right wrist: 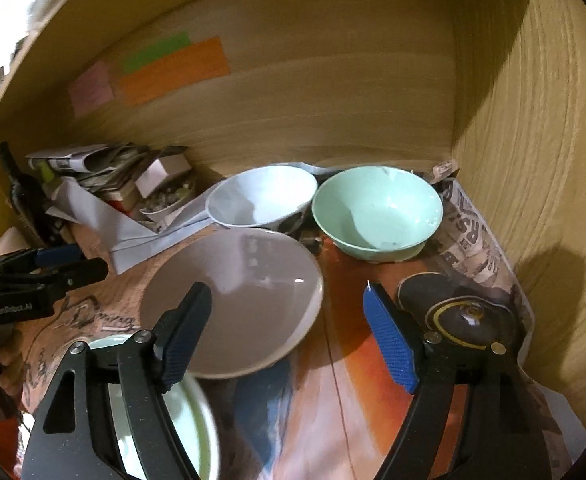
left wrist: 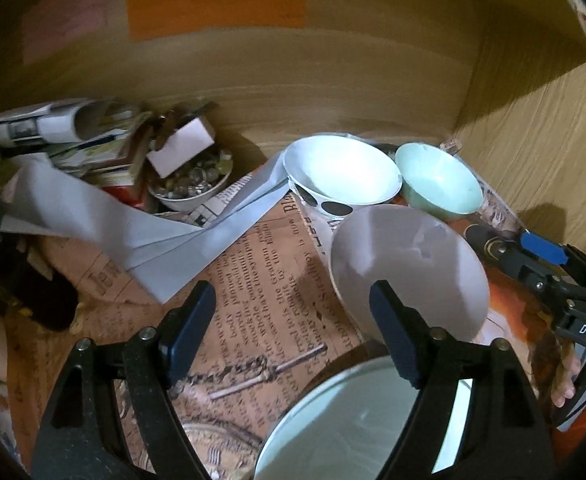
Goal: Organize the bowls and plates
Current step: 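Reach both grippers to the mauve-grey bowl and grasp its rim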
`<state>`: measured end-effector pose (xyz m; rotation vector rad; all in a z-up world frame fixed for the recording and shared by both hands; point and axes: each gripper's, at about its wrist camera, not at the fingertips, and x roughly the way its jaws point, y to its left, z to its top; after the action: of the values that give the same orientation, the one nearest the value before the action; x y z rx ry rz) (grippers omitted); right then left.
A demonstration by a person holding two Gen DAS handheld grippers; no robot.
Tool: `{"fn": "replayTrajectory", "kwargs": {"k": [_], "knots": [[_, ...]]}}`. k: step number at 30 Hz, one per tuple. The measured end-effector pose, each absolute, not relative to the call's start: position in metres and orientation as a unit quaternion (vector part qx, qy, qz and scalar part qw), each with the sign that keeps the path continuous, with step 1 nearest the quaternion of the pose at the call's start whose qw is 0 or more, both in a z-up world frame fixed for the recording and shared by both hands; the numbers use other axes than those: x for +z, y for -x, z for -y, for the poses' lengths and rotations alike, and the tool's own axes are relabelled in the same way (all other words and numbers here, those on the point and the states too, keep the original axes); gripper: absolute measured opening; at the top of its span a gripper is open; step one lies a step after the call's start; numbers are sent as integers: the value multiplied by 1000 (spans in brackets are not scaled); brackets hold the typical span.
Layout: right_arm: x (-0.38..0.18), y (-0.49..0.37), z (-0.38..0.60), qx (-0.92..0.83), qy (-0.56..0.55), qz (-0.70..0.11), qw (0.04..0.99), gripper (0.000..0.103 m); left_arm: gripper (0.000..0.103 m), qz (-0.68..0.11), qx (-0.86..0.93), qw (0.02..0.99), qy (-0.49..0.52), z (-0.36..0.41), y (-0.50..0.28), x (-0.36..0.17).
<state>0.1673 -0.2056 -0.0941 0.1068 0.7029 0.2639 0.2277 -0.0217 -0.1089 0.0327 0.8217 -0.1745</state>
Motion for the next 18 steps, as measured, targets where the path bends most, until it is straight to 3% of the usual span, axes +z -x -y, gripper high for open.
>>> {"fn": "replayTrajectory", "kwargs": {"k": [10,12,14,18], "knots": [[-122,-192,209,132,-72,-388,909,76,79,-440,-112,890,-32,39,-264,-138],[-126,-193,208,134,-72,-395,906,68,75,-443,-114,889,-30,40,-266,-141],[-130,-196,206,138,-69,-405,901,59,62,-450,-121,884,-33,43,-268,-145],[-138,-199,206,144,-75,-420,893,47,51,-462,-134,876,-37,49,-272,-151]]}}
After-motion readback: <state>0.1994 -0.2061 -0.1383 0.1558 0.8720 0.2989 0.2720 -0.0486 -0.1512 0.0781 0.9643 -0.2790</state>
